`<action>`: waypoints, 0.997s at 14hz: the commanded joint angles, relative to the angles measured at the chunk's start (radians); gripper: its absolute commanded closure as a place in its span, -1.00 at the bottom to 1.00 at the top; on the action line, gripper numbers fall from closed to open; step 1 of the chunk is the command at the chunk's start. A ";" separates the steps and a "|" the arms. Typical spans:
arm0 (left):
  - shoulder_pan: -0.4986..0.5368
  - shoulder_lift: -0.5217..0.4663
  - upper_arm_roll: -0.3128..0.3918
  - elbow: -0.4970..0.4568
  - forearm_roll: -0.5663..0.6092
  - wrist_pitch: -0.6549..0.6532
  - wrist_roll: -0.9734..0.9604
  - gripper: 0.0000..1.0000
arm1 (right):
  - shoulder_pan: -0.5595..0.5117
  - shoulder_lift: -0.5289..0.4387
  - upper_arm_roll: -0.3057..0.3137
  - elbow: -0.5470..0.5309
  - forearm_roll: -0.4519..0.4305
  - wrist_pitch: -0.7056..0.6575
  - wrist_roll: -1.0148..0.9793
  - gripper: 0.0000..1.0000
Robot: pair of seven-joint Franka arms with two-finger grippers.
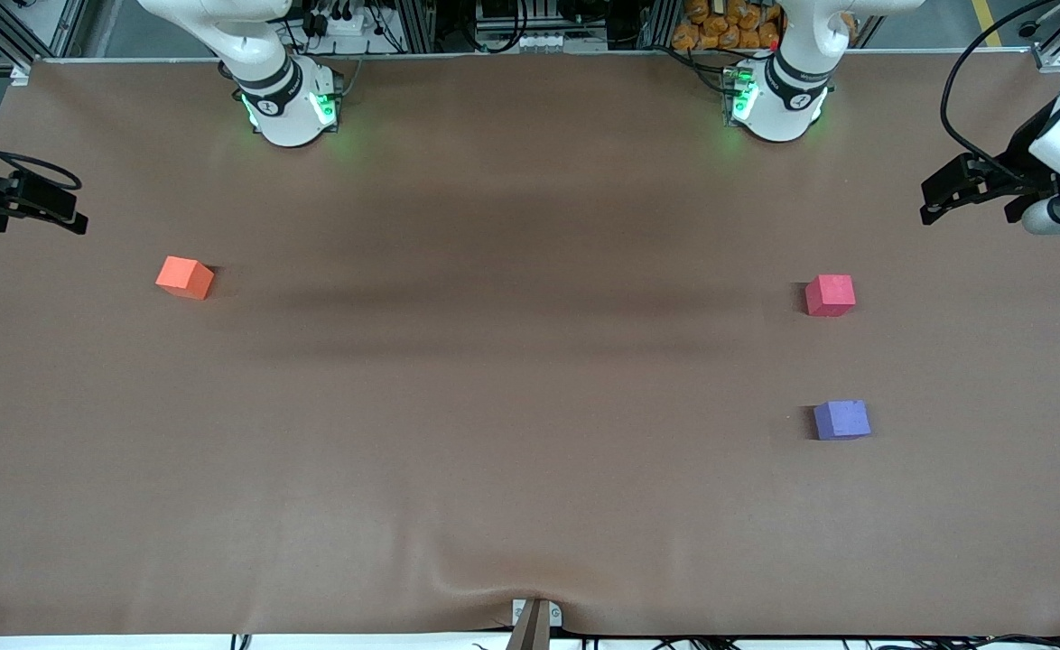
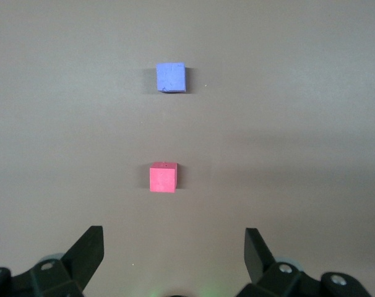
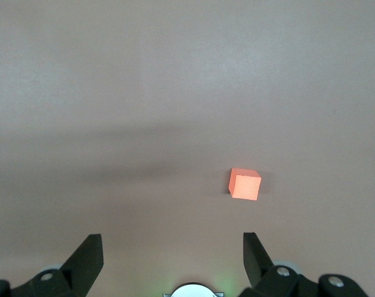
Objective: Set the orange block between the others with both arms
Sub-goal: 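Reach the right gripper toward the orange cube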
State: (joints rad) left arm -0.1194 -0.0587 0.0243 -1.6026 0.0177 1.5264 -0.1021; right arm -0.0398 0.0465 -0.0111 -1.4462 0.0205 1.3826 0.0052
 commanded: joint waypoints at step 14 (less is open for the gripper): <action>0.027 -0.006 -0.006 0.015 0.016 -0.012 0.016 -1.00 | -0.109 0.084 0.007 -0.132 -0.066 0.001 -0.008 -1.00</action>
State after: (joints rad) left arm -0.1019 -0.0586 0.0238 -1.5982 0.0178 1.5267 -0.1015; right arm -0.1033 0.1085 -0.0144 -1.5472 -0.0209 1.3769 0.0046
